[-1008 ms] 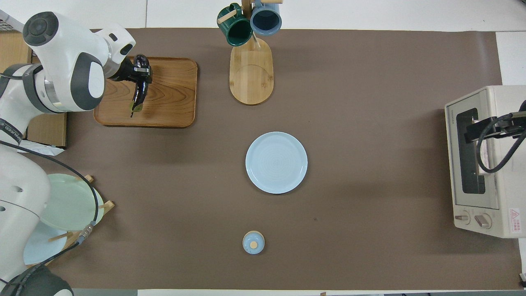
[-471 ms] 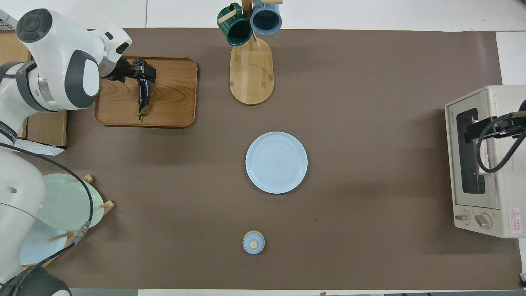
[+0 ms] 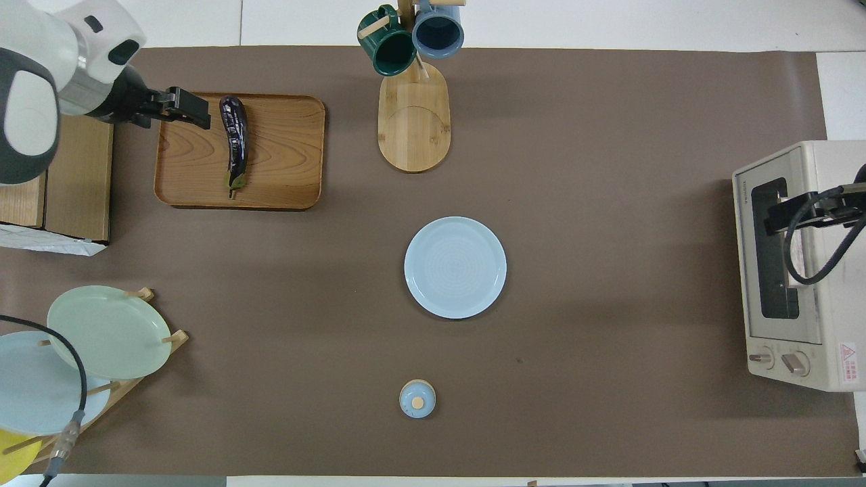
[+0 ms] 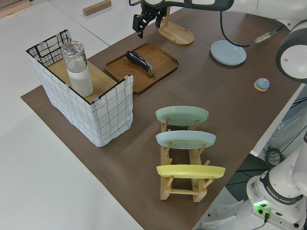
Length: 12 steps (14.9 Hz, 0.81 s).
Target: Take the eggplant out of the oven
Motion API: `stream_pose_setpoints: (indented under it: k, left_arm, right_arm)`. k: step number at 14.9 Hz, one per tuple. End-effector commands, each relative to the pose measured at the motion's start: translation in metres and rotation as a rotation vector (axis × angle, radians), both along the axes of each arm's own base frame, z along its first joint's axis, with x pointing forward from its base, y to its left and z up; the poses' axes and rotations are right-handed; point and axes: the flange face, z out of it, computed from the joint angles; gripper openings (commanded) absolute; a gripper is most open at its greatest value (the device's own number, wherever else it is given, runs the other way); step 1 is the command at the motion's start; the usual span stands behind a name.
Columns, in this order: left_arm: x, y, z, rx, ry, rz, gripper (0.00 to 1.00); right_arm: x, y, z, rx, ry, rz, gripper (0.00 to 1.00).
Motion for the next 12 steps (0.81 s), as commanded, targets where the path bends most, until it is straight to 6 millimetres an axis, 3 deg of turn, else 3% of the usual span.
stream_pose_setpoints:
  k: [1, 2, 4, 7, 12]
  left_arm:
    - [-0.048, 0.019, 0.049, 0.028, 0.055, 0.012, 1.00]
    - [-0.065, 0.022, 0.067, 0.059, 0.076, 0.009, 1.00]
    - [-0.095, 0.031, 0.084, 0.089, 0.137, 0.012, 1.00]
    - [-0.135, 0.027, 0.075, 0.097, 0.178, 0.054, 1.00]
    - [-0.135, 0.025, 0.058, 0.097, 0.146, 0.063, 1.00]
  right_arm:
    - [0.001, 0.000, 0.003, 0.027, -0.007, -0.023, 1.00]
    - [0.001, -0.001, 0.003, 0.027, -0.007, -0.024, 1.00]
    - [0.001, -0.001, 0.003, 0.027, -0.005, -0.024, 1.00]
    - [0.000, 0.001, 0.004, 0.028, -0.008, -0.020, 1.00]
    - [-0.001, 0.002, 0.005, 0.028, -0.010, -0.018, 1.00]
